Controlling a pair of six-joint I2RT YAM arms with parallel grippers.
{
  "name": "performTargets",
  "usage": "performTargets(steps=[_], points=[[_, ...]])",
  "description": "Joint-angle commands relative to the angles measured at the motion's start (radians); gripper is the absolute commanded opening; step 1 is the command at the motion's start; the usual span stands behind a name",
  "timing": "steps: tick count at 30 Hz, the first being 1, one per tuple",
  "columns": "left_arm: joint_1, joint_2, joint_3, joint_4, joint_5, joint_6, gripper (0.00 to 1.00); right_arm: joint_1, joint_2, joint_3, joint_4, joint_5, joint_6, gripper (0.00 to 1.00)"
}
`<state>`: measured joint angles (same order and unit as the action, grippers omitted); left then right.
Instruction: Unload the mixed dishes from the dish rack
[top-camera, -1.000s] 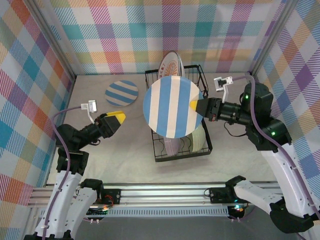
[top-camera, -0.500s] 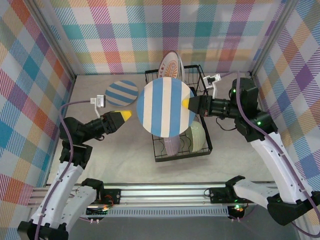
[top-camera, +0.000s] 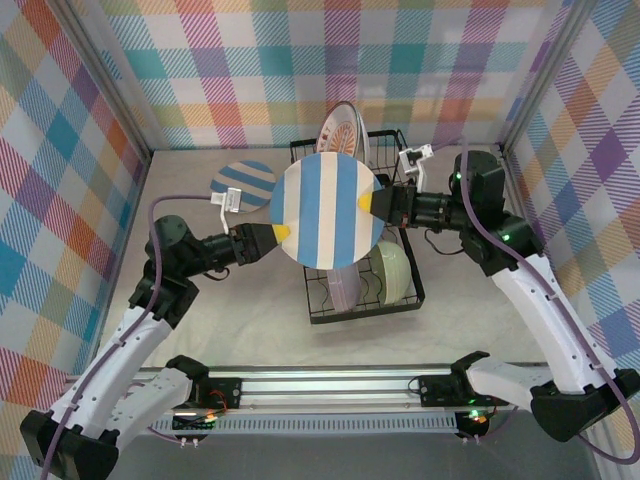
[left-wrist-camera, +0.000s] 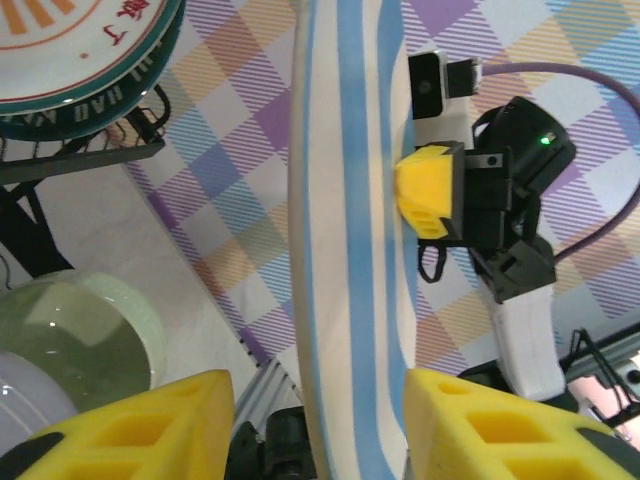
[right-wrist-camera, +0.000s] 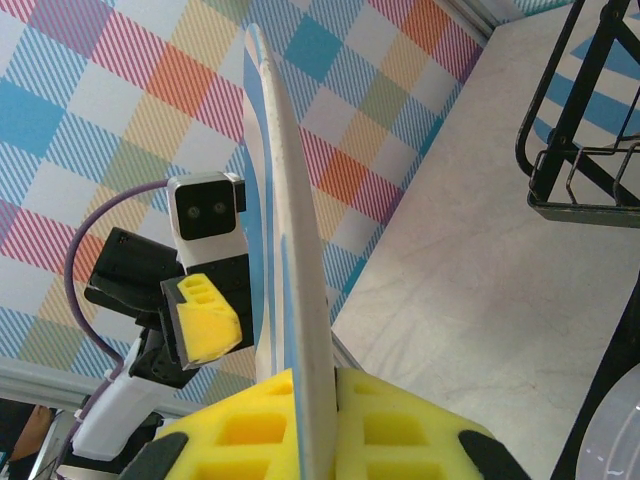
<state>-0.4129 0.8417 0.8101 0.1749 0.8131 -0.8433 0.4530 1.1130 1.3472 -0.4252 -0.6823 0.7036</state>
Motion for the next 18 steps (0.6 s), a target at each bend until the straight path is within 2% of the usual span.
performTargets(steps=[1,12,15,18], points=[[-0.025,0.0,0.027,-0.005,-0.037,0.025,0.44,0.003,0.001,-0.005,0.074,-0.028,0.014,0.0],[-0.044,0.007,0.015,-0.005,-0.084,0.019,0.13,0.001,0.036,-0.013,0.11,-0.034,0.032,0.0],[-0.044,0.002,0.014,-0.005,-0.098,0.014,0.02,0.001,0.043,-0.017,0.122,-0.04,0.037,0.0],[-0.044,0.0,0.008,0.001,-0.111,0.002,0.0,0.0,0.046,-0.018,0.124,-0.04,0.037,0.0]])
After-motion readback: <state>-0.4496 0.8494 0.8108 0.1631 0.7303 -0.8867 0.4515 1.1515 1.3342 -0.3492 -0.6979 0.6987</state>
